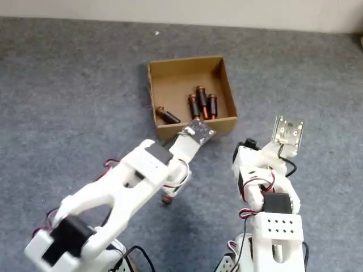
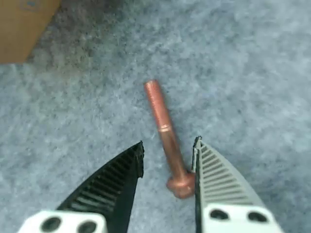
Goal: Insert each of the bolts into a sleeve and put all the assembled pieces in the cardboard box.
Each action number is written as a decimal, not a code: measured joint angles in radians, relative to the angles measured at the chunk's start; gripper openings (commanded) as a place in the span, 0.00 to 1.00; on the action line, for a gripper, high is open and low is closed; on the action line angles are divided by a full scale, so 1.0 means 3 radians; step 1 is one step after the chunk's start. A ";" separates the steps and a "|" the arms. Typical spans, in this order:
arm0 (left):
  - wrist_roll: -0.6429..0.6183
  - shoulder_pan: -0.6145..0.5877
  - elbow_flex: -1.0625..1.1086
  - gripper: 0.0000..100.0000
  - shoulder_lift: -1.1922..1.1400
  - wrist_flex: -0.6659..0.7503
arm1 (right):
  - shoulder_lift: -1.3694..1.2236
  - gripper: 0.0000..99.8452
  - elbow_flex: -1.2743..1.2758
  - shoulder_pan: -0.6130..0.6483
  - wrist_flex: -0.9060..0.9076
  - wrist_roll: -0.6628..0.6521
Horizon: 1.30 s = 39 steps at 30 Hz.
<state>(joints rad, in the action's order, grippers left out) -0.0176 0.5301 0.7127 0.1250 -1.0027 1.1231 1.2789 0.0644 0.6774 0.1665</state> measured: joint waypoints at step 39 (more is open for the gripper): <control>-0.3693 -0.1371 -0.0281 0.00 0.0476 -0.0435 | 0.0000 0.00 0.0000 0.0000 -0.0005 0.0000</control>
<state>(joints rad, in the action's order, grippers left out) -1.1254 0.1189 0.6283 0.2677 -1.1331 1.1231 1.2789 0.0644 0.6759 0.1665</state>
